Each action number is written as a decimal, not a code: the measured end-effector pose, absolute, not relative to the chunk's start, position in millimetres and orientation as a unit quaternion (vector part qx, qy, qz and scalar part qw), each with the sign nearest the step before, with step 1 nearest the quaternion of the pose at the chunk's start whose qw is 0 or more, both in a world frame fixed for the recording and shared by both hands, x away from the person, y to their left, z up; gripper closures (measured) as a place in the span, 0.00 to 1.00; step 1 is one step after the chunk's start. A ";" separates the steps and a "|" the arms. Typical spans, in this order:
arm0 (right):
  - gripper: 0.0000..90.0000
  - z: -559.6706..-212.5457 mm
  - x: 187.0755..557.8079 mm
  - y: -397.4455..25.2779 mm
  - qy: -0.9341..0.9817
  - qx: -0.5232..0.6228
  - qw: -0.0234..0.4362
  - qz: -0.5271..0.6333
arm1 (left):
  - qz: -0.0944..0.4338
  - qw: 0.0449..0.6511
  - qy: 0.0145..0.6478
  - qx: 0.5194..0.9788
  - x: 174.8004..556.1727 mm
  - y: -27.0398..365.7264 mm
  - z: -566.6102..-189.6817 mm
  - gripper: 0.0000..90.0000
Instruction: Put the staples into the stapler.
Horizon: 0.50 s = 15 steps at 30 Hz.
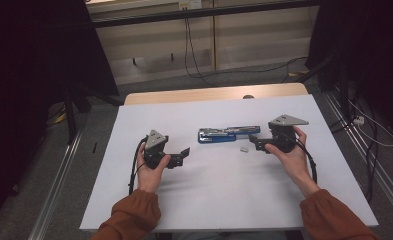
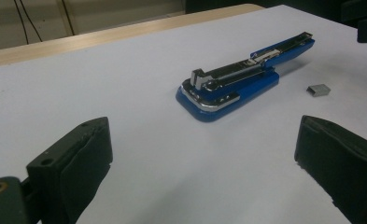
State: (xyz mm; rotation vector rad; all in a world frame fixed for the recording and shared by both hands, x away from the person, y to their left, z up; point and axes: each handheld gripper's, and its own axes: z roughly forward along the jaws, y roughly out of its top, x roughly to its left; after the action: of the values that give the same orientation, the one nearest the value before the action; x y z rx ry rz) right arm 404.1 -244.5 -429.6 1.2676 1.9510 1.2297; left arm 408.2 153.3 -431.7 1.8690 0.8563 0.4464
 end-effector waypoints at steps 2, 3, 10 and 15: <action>0.11 -428.5 403.4 -244.8 0.720 0.462 0.246 0.455 | 0.184 0.497 0.355 0.770 405.6 155.6 -432.1 0.05; 0.11 -428.1 403.2 -244.8 0.723 0.463 0.241 0.453 | 0.182 0.500 0.358 0.767 403.6 156.9 -432.0 0.05; 0.12 -426.5 405.6 -243.8 0.758 0.449 0.188 0.434 | 0.183 0.500 0.364 0.764 389.3 164.3 -433.4 0.05; 0.13 -426.1 407.2 -240.0 0.778 0.434 0.167 0.422 | 0.197 0.497 0.359 0.765 378.8 170.4 -433.8 0.05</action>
State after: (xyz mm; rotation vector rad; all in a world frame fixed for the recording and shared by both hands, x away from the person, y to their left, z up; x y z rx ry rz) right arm 407.2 -240.0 -426.1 1.2349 2.2138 1.2011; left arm 378.8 170.4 -433.8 1.8535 0.8696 0.4776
